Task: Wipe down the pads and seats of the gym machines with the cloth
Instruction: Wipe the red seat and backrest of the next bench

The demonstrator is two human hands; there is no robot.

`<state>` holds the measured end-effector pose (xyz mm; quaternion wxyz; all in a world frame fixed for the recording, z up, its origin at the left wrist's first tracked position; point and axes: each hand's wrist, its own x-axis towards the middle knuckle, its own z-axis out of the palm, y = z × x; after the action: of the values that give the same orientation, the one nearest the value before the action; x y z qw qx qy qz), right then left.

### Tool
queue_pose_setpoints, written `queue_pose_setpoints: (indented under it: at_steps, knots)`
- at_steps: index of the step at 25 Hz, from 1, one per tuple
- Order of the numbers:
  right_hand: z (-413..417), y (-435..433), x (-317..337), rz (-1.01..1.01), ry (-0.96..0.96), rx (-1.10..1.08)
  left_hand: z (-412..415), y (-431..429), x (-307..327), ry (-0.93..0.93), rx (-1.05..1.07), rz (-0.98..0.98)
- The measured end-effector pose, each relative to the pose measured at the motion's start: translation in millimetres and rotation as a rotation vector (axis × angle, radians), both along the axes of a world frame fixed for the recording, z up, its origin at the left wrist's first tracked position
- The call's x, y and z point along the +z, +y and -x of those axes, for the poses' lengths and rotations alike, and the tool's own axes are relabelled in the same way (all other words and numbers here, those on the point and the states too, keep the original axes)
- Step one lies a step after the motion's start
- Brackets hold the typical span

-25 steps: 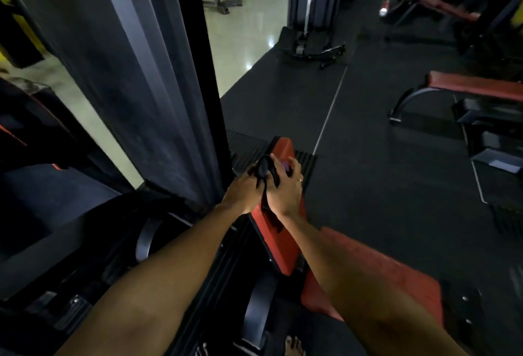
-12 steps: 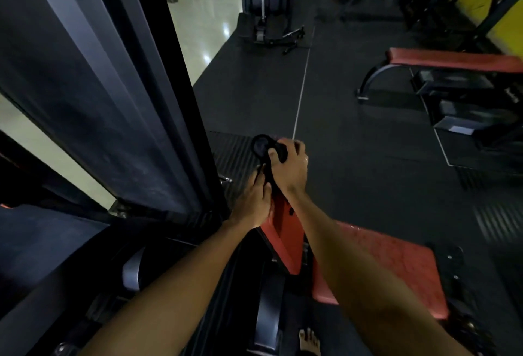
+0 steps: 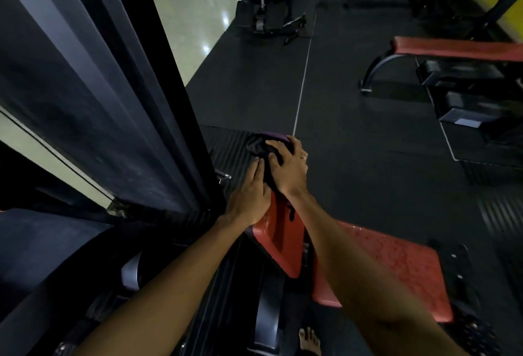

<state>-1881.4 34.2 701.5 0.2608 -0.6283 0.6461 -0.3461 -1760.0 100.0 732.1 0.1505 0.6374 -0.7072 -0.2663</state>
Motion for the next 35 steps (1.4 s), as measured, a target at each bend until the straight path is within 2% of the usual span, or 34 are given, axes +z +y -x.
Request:
queue_pose_setpoints:
  at_steps: [3, 6, 9, 13, 17, 19, 22, 26, 29, 31, 33, 35]
  knots:
    - [6.4, -36.5, 6.7, -0.072, -0.076, -0.019, 12.3, -14.3, -1.4, -0.019, -0.005, 0.014]
    - [14.7, -61.2, 2.6, -0.150, -0.279, -0.015, 18.0, -24.4, -7.2, -0.023, 0.022, 0.020]
    - [26.6, -78.5, -18.4, -0.245, -0.468, -0.028, 18.4, -27.6, -11.6, 0.027, 0.009, 0.029]
    - [36.5, -85.4, -54.0, -0.353, -0.609, -0.039, 20.0, -27.8, -14.9, 0.033, 0.028, 0.057]
    - [43.6, -91.1, -72.8, -0.469, -0.597, -0.114, 20.4, -28.8, -18.7, 0.025, 0.019, 0.077]
    - [36.1, -85.0, -52.0, -0.464, -0.498, -0.147, 20.3, -29.2, -18.9, 0.018, 0.020, 0.079]
    - [19.0, -49.1, -20.6, -0.280, -0.450, -0.186, 20.3, -30.3, -19.0, 0.019, 0.016, 0.084]
    - [13.0, 18.5, -51.8, -0.047, -0.445, -0.181, 19.4, -30.9, -19.9, 0.005, 0.007, 0.074]
    - [27.3, 16.4, -82.7, -0.242, -0.465, -0.250, 20.4, -29.8, -18.3, -0.018, 0.008, 0.058]
    - [33.2, -5.1, -76.7, -0.413, -0.506, -0.291, 20.9, -28.9, -16.9, -0.029, -0.003, 0.060]
    - [28.3, -17.2, -53.0, -0.402, -0.479, -0.297, 20.7, -28.0, -14.6, -0.031, -0.010, 0.052]
    - [20.0, -2.9, -29.3, -0.268, -0.467, -0.290, 20.5, -27.7, -14.2, -0.018, -0.020, 0.045]
